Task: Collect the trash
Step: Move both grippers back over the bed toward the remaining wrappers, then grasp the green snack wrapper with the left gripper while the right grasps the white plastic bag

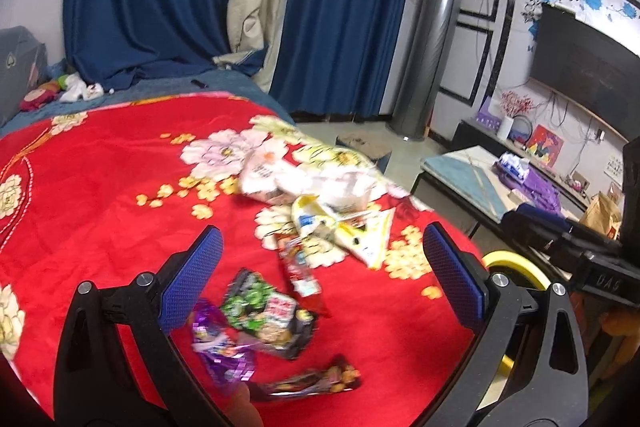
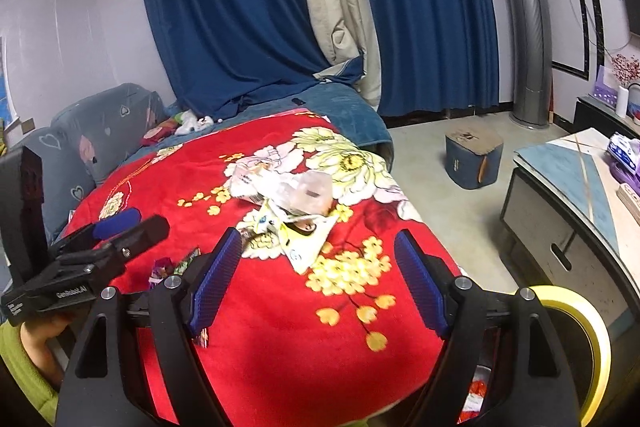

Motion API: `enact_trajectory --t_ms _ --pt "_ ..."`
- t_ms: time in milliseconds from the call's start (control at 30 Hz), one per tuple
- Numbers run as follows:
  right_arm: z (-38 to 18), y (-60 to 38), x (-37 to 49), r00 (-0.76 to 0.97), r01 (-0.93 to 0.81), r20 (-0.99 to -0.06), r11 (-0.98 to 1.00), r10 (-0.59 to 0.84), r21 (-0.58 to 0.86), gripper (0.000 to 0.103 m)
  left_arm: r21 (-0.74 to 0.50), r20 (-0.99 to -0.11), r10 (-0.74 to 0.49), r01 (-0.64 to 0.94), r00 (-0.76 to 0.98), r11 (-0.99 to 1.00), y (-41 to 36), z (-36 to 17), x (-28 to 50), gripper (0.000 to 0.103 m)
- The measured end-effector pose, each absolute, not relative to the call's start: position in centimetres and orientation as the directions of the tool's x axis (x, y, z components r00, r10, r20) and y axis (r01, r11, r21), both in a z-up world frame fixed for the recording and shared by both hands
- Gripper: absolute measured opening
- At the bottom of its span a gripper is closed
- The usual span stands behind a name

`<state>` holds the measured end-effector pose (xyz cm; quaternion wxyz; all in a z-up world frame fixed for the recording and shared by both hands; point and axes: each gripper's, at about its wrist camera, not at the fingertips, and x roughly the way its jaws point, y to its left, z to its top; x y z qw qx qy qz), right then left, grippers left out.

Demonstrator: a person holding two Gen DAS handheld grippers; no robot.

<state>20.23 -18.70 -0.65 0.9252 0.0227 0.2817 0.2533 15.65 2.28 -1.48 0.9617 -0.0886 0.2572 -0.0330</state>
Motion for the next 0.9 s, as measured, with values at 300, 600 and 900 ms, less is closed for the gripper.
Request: enact_trajectory --t_ms 300,600,900 --pt "-0.8 -16.7 22.4 0.702 -0.454 -0.521 0.869 0.485 0.196 0.076 -0.215 -0.605 -0.161 0.035 0.780 0.976 6.1 -3.9 17.6 0.092" --pt "-1.9 -14.5 25.4 0.681 -0.447 -0.555 0.871 0.478 0.201 0.076 -0.269 -0.653 -0.244 0.082 0.717 0.960 7.5 -5.6 19.0 0.067" --pt "-2.5 -11.7 28.1 0.670 -0.455 -0.585 0.875 0.457 0.163 0.076 -0.321 -0.692 -0.303 0.096 0.655 0.942 8.0 -7.6 20.8 0.055"
